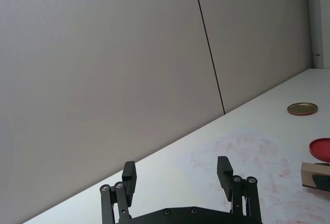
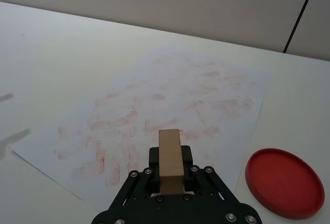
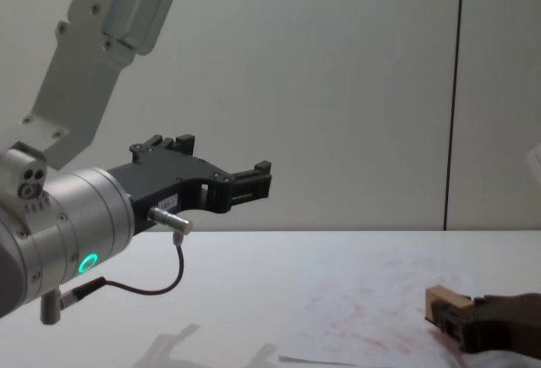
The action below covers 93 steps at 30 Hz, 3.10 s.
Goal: Use the one hand to pick up the stamp and affix it onto the A4 paper.
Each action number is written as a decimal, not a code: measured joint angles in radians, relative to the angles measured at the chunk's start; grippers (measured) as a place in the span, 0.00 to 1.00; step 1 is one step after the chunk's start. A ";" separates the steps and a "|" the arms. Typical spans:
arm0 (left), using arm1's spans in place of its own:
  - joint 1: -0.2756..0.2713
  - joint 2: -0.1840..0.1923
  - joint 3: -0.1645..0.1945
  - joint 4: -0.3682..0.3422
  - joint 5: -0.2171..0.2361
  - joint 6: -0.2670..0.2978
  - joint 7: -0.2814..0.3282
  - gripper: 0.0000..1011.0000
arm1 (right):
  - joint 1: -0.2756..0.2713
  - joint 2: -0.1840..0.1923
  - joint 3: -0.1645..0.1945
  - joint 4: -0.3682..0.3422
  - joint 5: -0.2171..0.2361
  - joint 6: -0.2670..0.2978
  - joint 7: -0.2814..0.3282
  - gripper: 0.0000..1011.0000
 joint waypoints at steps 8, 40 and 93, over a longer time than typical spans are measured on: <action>0.000 0.000 0.000 0.000 0.000 0.000 0.000 0.98 | 0.000 0.002 0.001 0.009 -0.005 0.014 0.003 0.22; 0.000 0.000 0.000 0.000 0.000 0.000 0.000 0.98 | 0.007 0.027 0.049 -0.043 0.057 -0.039 -0.022 0.22; 0.000 0.000 0.000 0.000 0.000 0.000 0.000 0.98 | 0.025 0.069 0.113 0.074 0.098 -0.057 -0.027 0.83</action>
